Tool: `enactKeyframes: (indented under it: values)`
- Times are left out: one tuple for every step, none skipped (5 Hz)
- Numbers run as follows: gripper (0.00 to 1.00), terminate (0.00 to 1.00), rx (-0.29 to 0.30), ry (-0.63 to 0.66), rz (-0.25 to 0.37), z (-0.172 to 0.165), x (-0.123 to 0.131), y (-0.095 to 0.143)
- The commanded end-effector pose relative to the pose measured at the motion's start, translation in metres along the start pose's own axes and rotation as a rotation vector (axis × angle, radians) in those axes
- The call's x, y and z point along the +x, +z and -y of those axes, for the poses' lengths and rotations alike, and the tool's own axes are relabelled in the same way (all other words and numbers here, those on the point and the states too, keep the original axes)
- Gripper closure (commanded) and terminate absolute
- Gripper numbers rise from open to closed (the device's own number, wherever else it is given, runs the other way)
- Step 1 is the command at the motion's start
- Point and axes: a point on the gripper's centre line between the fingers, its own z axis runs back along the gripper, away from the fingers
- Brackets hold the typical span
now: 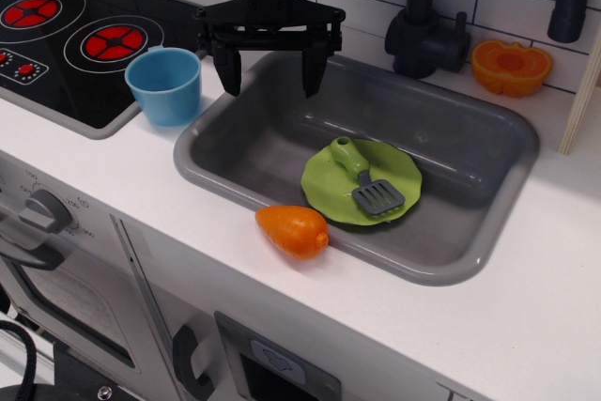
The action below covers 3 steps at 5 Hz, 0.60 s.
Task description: Take spatula off plate sink
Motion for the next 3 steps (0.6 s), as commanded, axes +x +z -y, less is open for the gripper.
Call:
enactKeyframes:
  values:
    - [0.00,0.00,0.000,0.000,0.000,0.000,0.000,0.000]
    - [0.00,0.00,-0.009,0.039,0.010,0.014,-0.005,-0.006]
    - [0.00,0.00,-0.028,0.075,0.012,0.027,-0.007,-0.009]
